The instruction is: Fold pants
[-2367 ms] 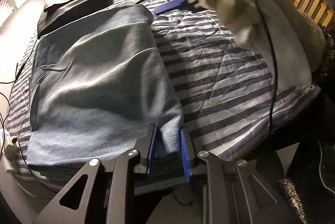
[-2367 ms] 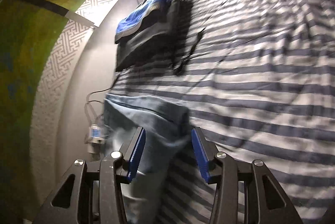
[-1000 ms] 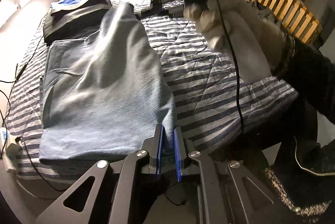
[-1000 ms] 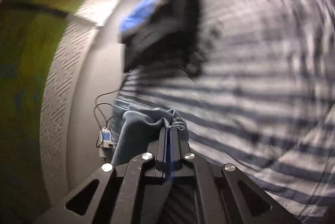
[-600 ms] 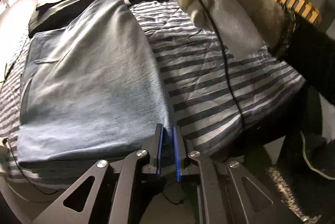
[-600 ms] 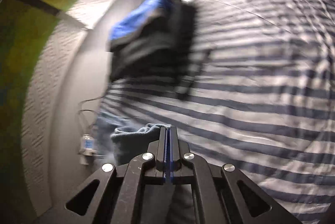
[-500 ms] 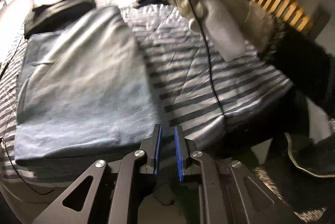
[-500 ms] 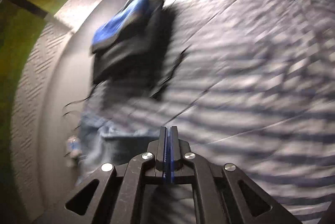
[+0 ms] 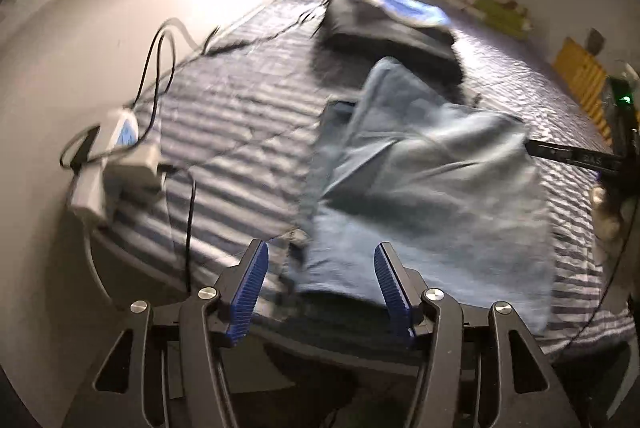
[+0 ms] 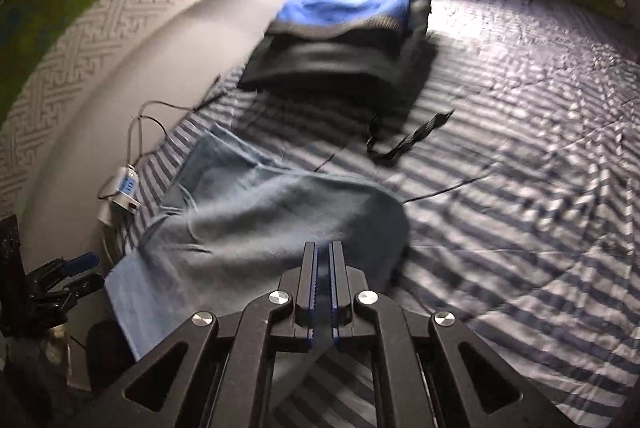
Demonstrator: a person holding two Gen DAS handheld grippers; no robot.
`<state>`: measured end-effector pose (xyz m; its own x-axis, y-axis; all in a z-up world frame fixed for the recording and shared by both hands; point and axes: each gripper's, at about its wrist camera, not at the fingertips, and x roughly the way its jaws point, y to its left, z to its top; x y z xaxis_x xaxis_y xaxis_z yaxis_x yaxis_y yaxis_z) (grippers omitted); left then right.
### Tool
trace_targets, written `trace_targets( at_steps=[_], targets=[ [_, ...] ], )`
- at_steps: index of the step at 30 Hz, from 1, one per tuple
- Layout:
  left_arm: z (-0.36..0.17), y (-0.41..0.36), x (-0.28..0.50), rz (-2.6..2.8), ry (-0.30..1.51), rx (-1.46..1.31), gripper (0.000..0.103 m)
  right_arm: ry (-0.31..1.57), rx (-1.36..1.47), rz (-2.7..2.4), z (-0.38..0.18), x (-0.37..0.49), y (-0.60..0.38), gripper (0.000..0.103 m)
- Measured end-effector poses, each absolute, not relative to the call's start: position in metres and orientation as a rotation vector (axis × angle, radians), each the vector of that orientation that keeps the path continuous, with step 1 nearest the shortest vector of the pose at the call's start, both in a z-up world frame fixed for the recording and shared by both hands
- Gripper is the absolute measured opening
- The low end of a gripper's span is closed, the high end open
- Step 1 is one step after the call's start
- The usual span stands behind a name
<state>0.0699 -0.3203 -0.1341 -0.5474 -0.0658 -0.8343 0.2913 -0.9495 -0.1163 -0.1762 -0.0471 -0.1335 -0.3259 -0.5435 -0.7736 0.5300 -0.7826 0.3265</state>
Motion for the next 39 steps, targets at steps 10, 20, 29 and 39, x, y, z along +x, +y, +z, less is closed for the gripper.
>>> trace_targets(
  at_steps=[10,20,29,39],
  targets=[
    [-0.142,-0.33,0.083,-2.625,0.554,1.315,0.01,0.092,1.27,-2.182,-0.137,-0.176,-0.064,0.007],
    [-0.128,-0.334,0.074,-2.636,0.407,1.333,0.02,0.201,1.326,-2.118,-0.163,-0.182,-0.097,0.008],
    [-0.105,-0.322,-0.055,-2.781,0.26,1.346,0.057,-0.176,1.244,-2.085,-0.112,-0.12,-0.023,0.012],
    [-0.148,-0.332,-0.117,-2.694,0.481,1.431,0.009,-0.028,1.293,-1.941,-0.151,-0.047,-0.069,0.012]
  ],
)
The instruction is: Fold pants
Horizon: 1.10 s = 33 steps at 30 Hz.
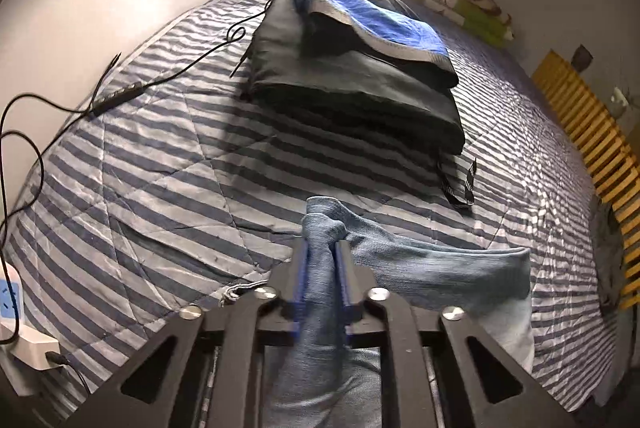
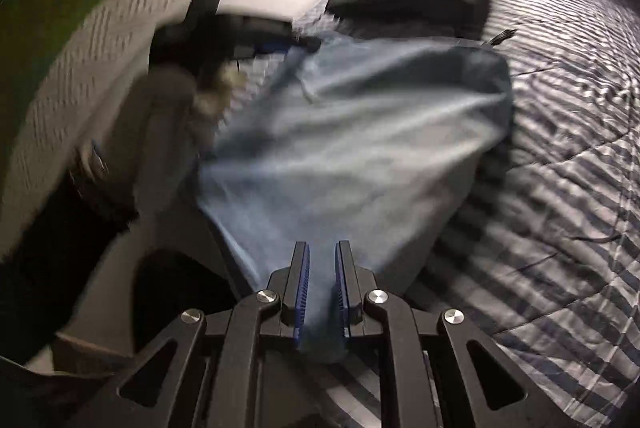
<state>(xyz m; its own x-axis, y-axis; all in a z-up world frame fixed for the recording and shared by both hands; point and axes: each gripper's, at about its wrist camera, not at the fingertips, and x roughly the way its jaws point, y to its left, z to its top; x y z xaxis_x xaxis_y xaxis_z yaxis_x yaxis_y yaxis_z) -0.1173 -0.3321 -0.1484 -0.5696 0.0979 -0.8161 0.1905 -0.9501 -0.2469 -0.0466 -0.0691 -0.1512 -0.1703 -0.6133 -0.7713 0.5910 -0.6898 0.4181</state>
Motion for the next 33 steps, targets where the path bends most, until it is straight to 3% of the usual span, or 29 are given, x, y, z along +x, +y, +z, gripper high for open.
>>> trace_targets(
  at_steps=[5,9,13,16,20,25,29,33],
  targets=[
    [-0.134,-0.336,-0.099,-2.722,0.415,1.341,0.007,0.021,1.3,-1.91,-0.157,-0.036,-0.074,0.012],
    [-0.162,-0.343,-0.107,-2.613,0.397,1.393,0.009,0.056,1.35,-1.904,-0.178,-0.043,-0.078,0.012],
    [-0.15,-0.336,-0.105,-2.619,0.265,1.383,0.021,0.093,1.339,-1.892,-0.172,-0.044,-0.076,0.012],
    [-0.12,-0.333,-0.078,-2.69,0.222,1.29,0.02,0.148,1.235,-2.002,-0.148,-0.044,-0.063,0.015],
    [-0.103,-0.308,-0.034,-2.799,0.183,1.32,0.02,0.014,1.167,-2.15,-0.129,-0.08,-0.036,0.017],
    [-0.128,-0.286,0.007,-2.79,0.076,1.431,0.021,-0.057,1.235,-2.177,-0.137,-0.152,-0.048,0.017],
    [-0.172,-0.301,0.017,-2.673,0.136,1.555,0.021,0.02,1.382,-2.18,-0.173,-0.194,-0.082,0.017],
    [-0.16,-0.316,0.034,-2.689,0.229,1.482,0.02,0.074,1.337,-2.192,-0.154,-0.181,-0.077,0.023]
  ],
)
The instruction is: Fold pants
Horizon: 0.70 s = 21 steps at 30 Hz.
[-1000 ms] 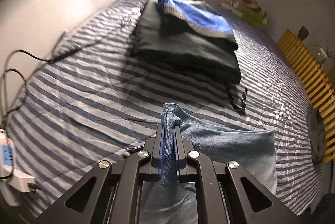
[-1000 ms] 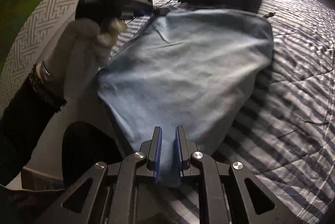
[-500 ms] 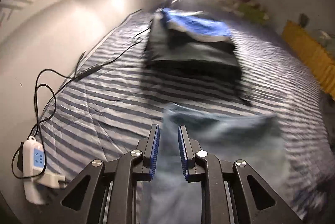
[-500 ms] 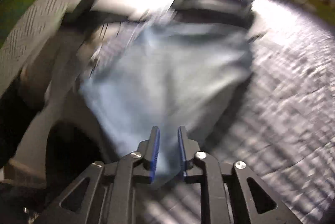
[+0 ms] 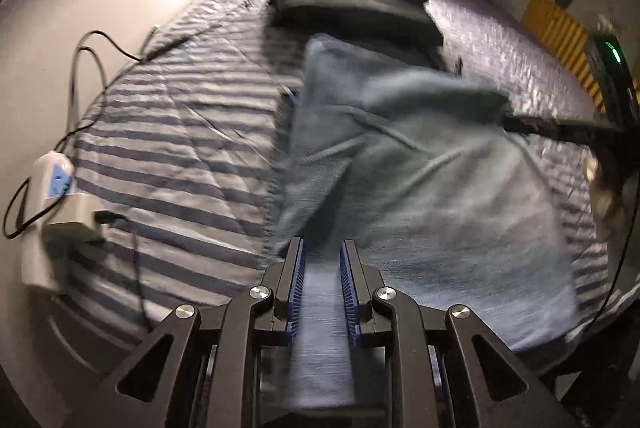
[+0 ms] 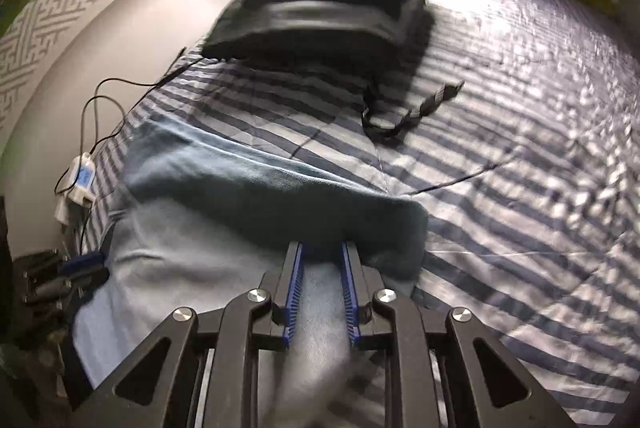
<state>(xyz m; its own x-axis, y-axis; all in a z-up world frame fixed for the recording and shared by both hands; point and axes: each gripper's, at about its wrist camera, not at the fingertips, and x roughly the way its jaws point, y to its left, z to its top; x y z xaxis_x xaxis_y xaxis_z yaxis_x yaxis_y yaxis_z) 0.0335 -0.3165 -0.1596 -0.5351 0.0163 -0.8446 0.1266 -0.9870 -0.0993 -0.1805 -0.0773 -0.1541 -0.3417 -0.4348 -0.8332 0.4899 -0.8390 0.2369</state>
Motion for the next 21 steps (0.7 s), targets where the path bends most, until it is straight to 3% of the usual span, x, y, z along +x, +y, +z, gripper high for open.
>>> trace_targets(
  at_steps=[2,3,7,8,11,17,21],
  targets=[
    [-0.148,-0.325,0.04,-2.699,0.289,1.434,0.022,0.068,1.268,-2.233,-0.139,-0.166,-0.067,0.047],
    [-0.142,-0.331,0.042,-2.705,0.328,1.416,0.023,0.047,1.215,-2.252,-0.13,-0.155,-0.06,0.052],
    [-0.134,-0.34,0.032,-2.7,0.362,1.411,0.06,0.039,1.191,-2.276,-0.122,-0.126,-0.043,0.058],
    [-0.134,-0.34,0.026,-2.699,0.366,1.425,0.067,0.006,1.204,-2.278,-0.124,-0.116,-0.037,0.067],
    [-0.142,-0.343,0.001,-2.706,0.43,1.485,0.077,-0.077,1.27,-2.251,-0.134,-0.105,-0.027,0.071],
    [-0.176,-0.35,-0.037,-2.614,0.469,1.599,0.078,-0.104,1.397,-2.208,-0.161,-0.102,-0.032,0.071],
    [-0.192,-0.357,-0.044,-2.61,0.603,1.654,0.077,-0.166,1.457,-2.17,-0.174,-0.111,-0.036,0.071]
  ],
)
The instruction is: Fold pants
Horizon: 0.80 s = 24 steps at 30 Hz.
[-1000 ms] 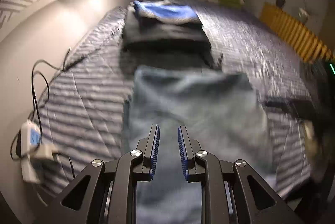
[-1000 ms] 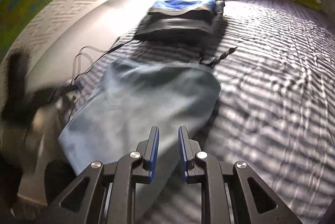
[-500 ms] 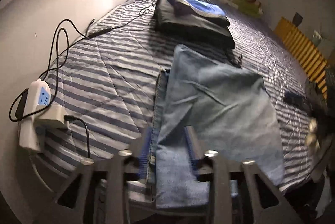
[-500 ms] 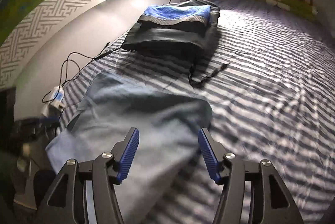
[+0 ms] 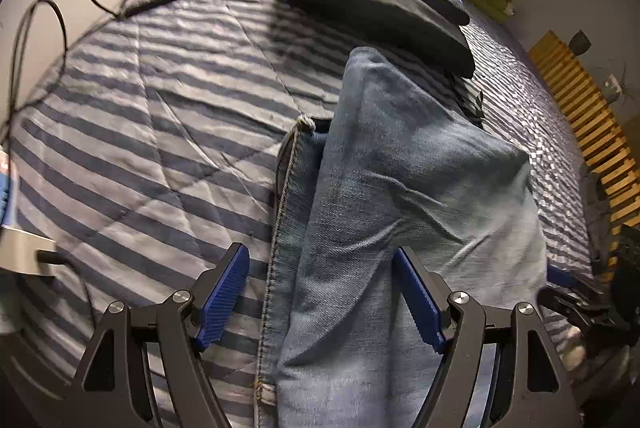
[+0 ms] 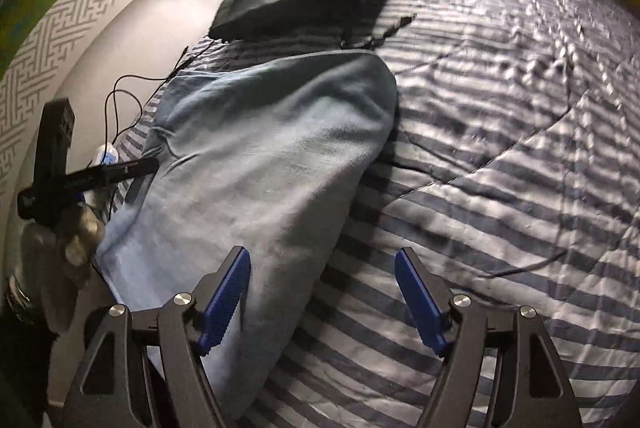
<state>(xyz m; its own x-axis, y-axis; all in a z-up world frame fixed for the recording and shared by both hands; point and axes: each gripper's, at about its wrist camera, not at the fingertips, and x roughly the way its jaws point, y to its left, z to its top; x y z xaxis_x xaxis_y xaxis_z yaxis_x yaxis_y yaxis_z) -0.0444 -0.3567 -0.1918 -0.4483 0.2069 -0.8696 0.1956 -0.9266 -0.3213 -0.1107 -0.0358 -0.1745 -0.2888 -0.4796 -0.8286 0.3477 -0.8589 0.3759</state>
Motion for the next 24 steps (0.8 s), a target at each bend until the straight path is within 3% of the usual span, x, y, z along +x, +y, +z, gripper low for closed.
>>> trace_targets(
  at_steps=[2,6,8,16,18,20,22,23,24],
  targets=[
    [-0.195,-0.359,-0.046,2.563,-0.633,-1.635,0.067,-0.245,1.501,-2.117,-0.183,-0.119,-0.037,0.071],
    [-0.201,-0.36,-0.051,2.502,-0.679,-1.631,0.06,-0.372,1.516,-2.066,-0.19,-0.135,-0.037,0.07],
    [-0.203,-0.36,-0.054,2.473,-0.713,-1.63,0.052,-0.426,1.52,-2.054,-0.191,-0.14,-0.037,0.057],
    [-0.201,-0.354,-0.056,2.485,-0.645,-1.639,0.047,-0.336,1.508,-2.068,-0.187,-0.144,-0.07,0.041],
    [-0.199,-0.35,-0.058,2.51,-0.586,-1.647,0.054,-0.307,1.51,-2.067,-0.186,-0.144,-0.072,0.04],
    [-0.201,-0.351,-0.062,2.542,-0.595,-1.657,0.074,-0.322,1.525,-2.051,-0.188,-0.146,-0.069,0.038],
    [-0.205,-0.349,-0.071,2.527,-0.633,-1.648,0.069,-0.331,1.538,-2.047,-0.188,-0.147,-0.069,0.035],
    [-0.205,-0.346,-0.074,2.519,-0.614,-1.642,0.056,-0.322,1.538,-2.05,-0.188,-0.147,-0.07,0.031],
    [-0.204,-0.344,-0.077,2.501,-0.637,-1.649,0.054,-0.312,1.536,-2.053,-0.187,-0.147,-0.072,0.029]
  ],
)
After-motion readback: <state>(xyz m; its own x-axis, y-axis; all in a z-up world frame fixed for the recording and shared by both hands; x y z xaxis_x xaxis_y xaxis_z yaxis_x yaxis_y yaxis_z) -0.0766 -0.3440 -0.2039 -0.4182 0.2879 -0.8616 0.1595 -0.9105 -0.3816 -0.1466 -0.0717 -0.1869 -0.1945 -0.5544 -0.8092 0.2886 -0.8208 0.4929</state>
